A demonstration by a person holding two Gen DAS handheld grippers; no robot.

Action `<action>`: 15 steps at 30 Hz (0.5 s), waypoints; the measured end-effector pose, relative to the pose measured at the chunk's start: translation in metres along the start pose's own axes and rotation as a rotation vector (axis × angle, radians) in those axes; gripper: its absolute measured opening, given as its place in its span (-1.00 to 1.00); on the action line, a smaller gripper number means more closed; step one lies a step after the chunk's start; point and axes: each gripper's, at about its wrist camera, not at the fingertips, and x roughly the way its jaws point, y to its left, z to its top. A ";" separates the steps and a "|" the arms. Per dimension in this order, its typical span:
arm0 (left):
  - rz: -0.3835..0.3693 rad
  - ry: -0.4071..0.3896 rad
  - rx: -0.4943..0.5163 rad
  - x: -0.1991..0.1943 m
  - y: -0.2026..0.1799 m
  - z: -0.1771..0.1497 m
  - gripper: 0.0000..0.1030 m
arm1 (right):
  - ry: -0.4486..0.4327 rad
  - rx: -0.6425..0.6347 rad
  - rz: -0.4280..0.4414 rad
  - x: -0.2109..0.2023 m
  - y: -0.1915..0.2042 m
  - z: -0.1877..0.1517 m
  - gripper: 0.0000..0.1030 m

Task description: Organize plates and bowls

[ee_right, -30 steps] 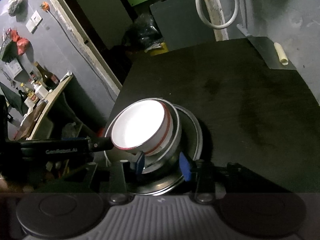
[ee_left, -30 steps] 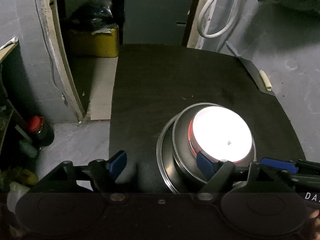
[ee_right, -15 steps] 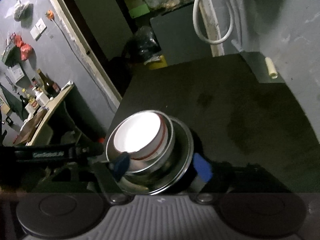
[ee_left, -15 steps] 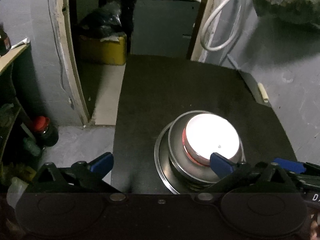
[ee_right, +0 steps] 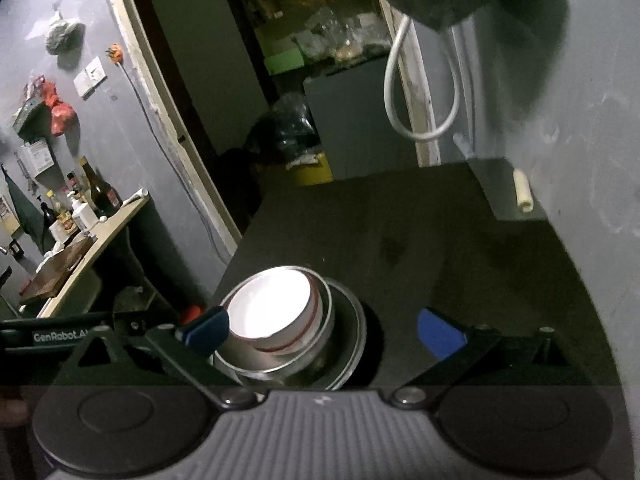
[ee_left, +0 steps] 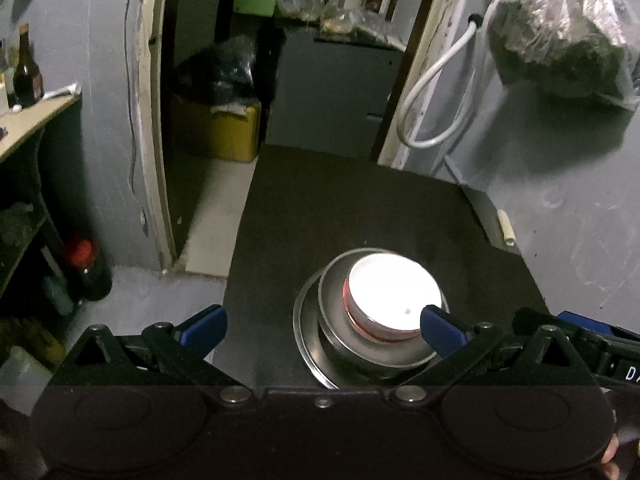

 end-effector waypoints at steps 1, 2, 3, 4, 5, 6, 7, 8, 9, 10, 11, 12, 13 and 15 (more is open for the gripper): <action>-0.001 -0.010 0.006 -0.003 0.000 -0.001 0.99 | -0.011 -0.003 -0.005 -0.003 0.002 -0.001 1.00; -0.005 -0.018 0.012 -0.007 0.000 -0.002 0.99 | -0.017 -0.004 -0.009 -0.005 0.004 -0.002 1.00; -0.012 -0.022 0.014 -0.010 0.000 -0.003 0.99 | -0.023 -0.004 -0.014 -0.008 0.005 -0.004 1.00; -0.020 -0.026 0.016 -0.014 0.001 -0.004 0.99 | -0.029 -0.004 -0.022 -0.011 0.008 -0.006 1.00; -0.027 -0.033 0.019 -0.018 0.003 -0.006 0.99 | -0.034 -0.004 -0.031 -0.015 0.010 -0.008 1.00; -0.034 -0.043 0.025 -0.023 0.004 -0.007 0.99 | -0.040 -0.003 -0.041 -0.018 0.012 -0.011 1.00; -0.043 -0.059 0.036 -0.030 0.005 -0.010 0.99 | -0.049 -0.002 -0.053 -0.023 0.015 -0.015 1.00; -0.049 -0.074 0.049 -0.036 0.006 -0.012 0.99 | -0.055 -0.002 -0.063 -0.027 0.017 -0.019 1.00; -0.052 -0.086 0.059 -0.041 0.007 -0.015 0.99 | -0.063 -0.003 -0.076 -0.031 0.019 -0.023 1.00; -0.058 -0.101 0.076 -0.048 0.009 -0.018 0.99 | -0.070 -0.002 -0.092 -0.037 0.023 -0.027 1.00; -0.060 -0.114 0.091 -0.052 0.010 -0.021 0.99 | -0.075 0.001 -0.102 -0.041 0.025 -0.031 1.00; -0.062 -0.130 0.110 -0.058 0.011 -0.025 0.99 | -0.081 0.006 -0.111 -0.047 0.028 -0.035 1.00; -0.065 -0.143 0.125 -0.064 0.013 -0.029 0.99 | -0.092 0.014 -0.121 -0.053 0.032 -0.041 1.00; -0.078 -0.161 0.144 -0.075 0.017 -0.037 0.99 | -0.112 0.026 -0.146 -0.064 0.039 -0.052 1.00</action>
